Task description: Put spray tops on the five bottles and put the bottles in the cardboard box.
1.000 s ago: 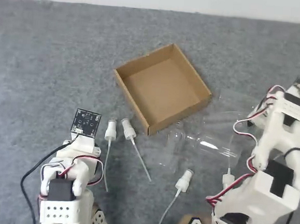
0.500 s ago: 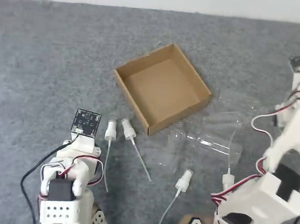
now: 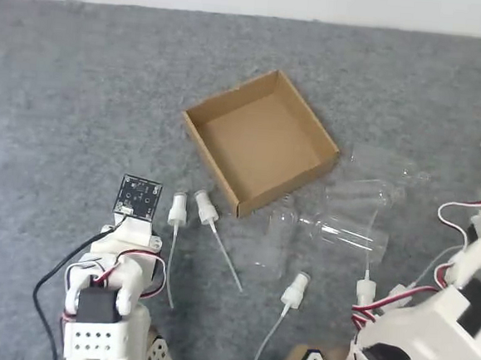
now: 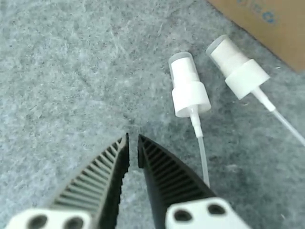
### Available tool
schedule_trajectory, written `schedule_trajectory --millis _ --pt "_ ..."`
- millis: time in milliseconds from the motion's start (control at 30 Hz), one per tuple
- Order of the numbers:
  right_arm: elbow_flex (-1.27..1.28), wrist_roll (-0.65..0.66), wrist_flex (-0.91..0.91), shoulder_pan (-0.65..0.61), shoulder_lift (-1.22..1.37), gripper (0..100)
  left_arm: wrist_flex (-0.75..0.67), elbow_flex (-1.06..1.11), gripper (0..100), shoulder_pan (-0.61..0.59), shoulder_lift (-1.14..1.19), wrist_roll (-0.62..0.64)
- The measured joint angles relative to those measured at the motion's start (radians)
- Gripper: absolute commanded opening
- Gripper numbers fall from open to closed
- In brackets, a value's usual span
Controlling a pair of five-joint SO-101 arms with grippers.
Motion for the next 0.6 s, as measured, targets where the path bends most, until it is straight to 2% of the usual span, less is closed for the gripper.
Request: schedule_trajectory --millis 100,333,600 --pt "0.057 0.000 -0.057 0.012 0.000 13.9 0.000 0.000 3 0.000 0.000 0.000" --pt "0.120 0.000 -0.094 0.018 0.000 32.0 0.000 0.000 3 0.000 0.000 0.000" --pt "0.120 0.003 -0.092 0.015 0.000 32.9 0.000 0.000 3 0.000 0.000 0.000"
